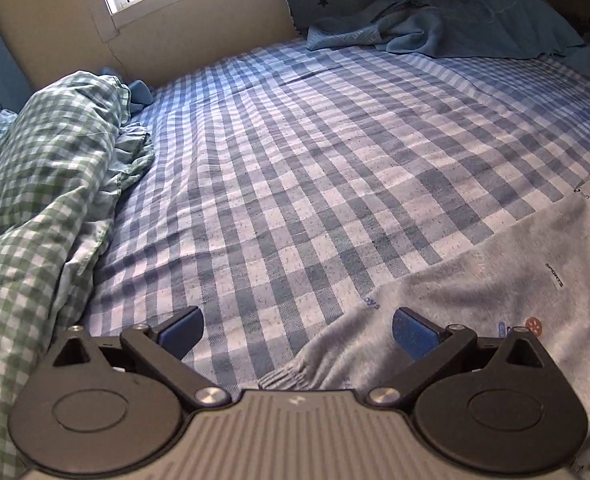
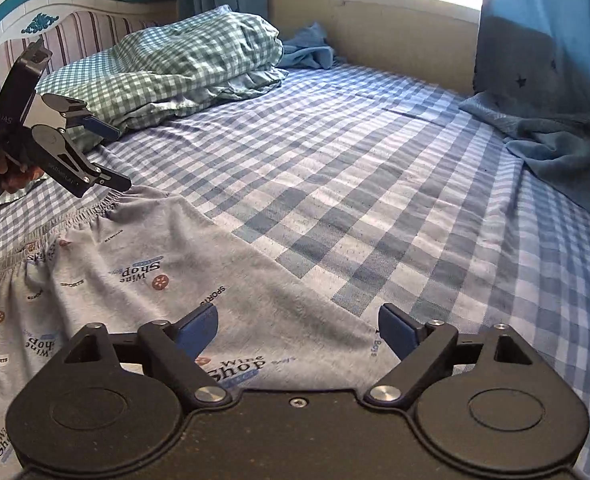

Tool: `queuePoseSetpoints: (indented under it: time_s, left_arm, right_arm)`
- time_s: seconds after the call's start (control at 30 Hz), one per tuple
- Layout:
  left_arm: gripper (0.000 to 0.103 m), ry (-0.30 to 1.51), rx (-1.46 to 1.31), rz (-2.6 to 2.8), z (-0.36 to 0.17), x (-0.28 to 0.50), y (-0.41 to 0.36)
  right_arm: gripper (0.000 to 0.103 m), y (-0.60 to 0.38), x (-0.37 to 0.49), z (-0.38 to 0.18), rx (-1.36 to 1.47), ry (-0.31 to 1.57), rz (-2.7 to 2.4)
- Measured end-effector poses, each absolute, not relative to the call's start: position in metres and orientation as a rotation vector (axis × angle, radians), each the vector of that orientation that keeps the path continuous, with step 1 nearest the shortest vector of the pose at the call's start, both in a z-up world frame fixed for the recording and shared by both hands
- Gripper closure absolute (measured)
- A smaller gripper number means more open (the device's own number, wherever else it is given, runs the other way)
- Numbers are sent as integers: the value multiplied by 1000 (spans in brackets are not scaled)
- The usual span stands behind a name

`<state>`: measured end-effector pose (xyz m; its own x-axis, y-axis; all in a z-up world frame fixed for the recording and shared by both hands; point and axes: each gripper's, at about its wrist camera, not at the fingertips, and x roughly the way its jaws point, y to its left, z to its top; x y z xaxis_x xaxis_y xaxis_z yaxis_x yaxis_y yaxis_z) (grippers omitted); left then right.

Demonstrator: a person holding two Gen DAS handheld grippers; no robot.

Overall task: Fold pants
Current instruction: 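Grasp the pants waistband with the right gripper while the left gripper grasps the other waistband corner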

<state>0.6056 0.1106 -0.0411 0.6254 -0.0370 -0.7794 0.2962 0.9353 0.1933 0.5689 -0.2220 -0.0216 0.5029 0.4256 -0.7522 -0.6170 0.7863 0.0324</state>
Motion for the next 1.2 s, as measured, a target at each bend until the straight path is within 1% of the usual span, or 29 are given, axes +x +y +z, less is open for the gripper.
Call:
queuePoseSetpoints:
  time_s: [0.03,0.1,0.17,0.23,0.3,0.37,0.4,0.43,0.47,0.5,0.57,0.6,0.67,0.7,0.73,0.77,0.8,0.83,0.9,1.0,1.2]
  left_arm:
    - [2,885,308,-198,-44,611,114]
    - [5,906,286,-212,-50,618,121]
    - [11,933,273,-237,-57,623,126]
    - [14,948,271,-258,-63,624,129]
    - [17,967,272,-281,-68,624,130]
    - [25,983,255,-306,-72,624,131]
    - [28,989,237,-317,-73,625,132]
    - [36,994,221,-323,-74,625,134]
    - [46,1004,201,-329,-75,625,135]
    - [50,1012,188,-341,-77,625,136]
    - [63,1007,180,-364,-77,623,135]
    - [66,1009,184,-372,-77,622,135]
    - [76,1021,187,-366,-77,622,132]
    - [79,1022,191,-364,-76,621,131]
    - [85,1024,200,-359,-75,621,130]
    - [91,1024,214,-353,-74,619,127]
    - [94,1020,227,-345,-73,618,125]
    - [96,1017,231,-336,-72,616,124]
    - [99,1000,226,-330,-68,612,122]
    - [100,975,209,-312,-62,607,122]
    - [101,886,143,-216,-40,602,132]
  right_arm:
    - [25,-222,574,-27,-255,837,637]
    - [26,-225,585,-36,-251,851,633]
    - [29,-228,590,-45,-252,865,632]
    - [39,-231,592,-53,-257,874,633]
    - [42,-234,593,-58,-257,881,636]
    - [42,-237,593,-61,-254,883,653]
    - [43,-237,593,-62,-254,880,655]
    - [43,-237,594,-63,-254,880,653]
    - [43,-237,595,-64,-254,880,650]
    - [43,-237,596,-64,-254,879,650]
    - [43,-236,599,-65,-252,875,655]
    - [43,-235,601,-65,-252,875,658]
    - [44,-234,604,-66,-246,889,673]
    - [47,-232,605,-67,-252,898,680]
    - [52,-230,605,-68,-262,905,686]
    - [55,-229,604,-67,-265,907,696]
    - [65,-228,602,-66,-268,905,701]
    - [80,-226,600,-65,-281,897,697]
    - [94,-222,593,-63,-320,878,681]
    - [100,-217,584,-61,-371,852,662]
    - [102,-208,577,-40,-420,754,597]
